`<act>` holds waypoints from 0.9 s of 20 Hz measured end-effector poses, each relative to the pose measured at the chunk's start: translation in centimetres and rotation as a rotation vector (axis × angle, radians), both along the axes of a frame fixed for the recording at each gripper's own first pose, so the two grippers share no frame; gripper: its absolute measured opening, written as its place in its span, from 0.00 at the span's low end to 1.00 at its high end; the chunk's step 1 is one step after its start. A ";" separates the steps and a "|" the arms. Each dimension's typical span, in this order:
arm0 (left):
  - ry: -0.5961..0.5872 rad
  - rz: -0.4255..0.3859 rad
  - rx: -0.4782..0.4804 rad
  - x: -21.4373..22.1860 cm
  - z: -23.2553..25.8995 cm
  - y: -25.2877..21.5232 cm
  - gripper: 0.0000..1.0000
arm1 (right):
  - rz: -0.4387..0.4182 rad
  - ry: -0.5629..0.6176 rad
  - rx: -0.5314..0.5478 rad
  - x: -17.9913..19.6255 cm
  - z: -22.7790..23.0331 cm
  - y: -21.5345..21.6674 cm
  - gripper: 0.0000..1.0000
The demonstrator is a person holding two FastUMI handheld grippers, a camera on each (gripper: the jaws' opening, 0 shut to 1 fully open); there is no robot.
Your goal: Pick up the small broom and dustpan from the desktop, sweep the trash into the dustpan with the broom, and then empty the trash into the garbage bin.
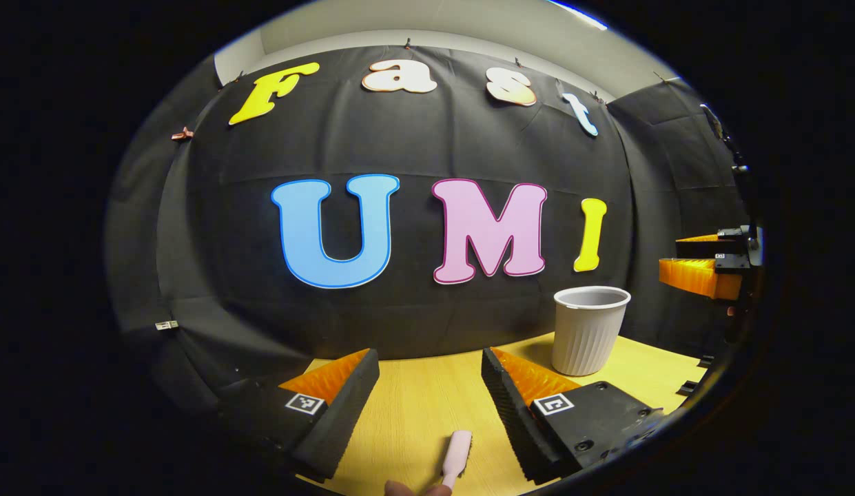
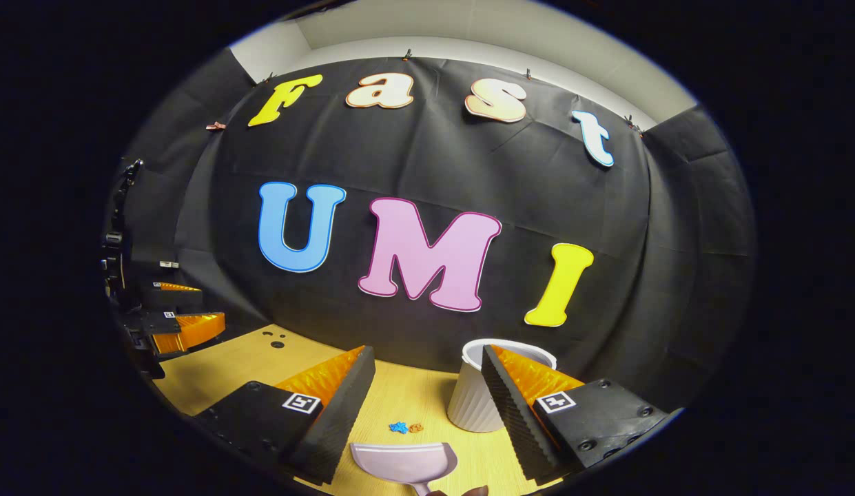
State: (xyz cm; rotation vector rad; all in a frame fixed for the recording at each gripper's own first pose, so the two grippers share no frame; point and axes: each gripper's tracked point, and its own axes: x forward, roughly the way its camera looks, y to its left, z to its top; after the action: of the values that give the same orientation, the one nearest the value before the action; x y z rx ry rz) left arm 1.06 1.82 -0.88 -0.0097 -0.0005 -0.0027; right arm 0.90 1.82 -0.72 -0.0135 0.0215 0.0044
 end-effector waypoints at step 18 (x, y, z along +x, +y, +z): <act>0.112 0.069 -0.039 -0.4 -4.8 1.2 0.94 | 0.136 0.884 0.002 -6.0 -32.7 -0.2 0.98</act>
State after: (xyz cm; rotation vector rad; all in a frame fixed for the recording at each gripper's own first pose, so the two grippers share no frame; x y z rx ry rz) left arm 0.63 3.02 -5.72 -0.0493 0.1114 0.0673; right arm -5.12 1.58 -33.45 -0.0102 0.9047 0.1462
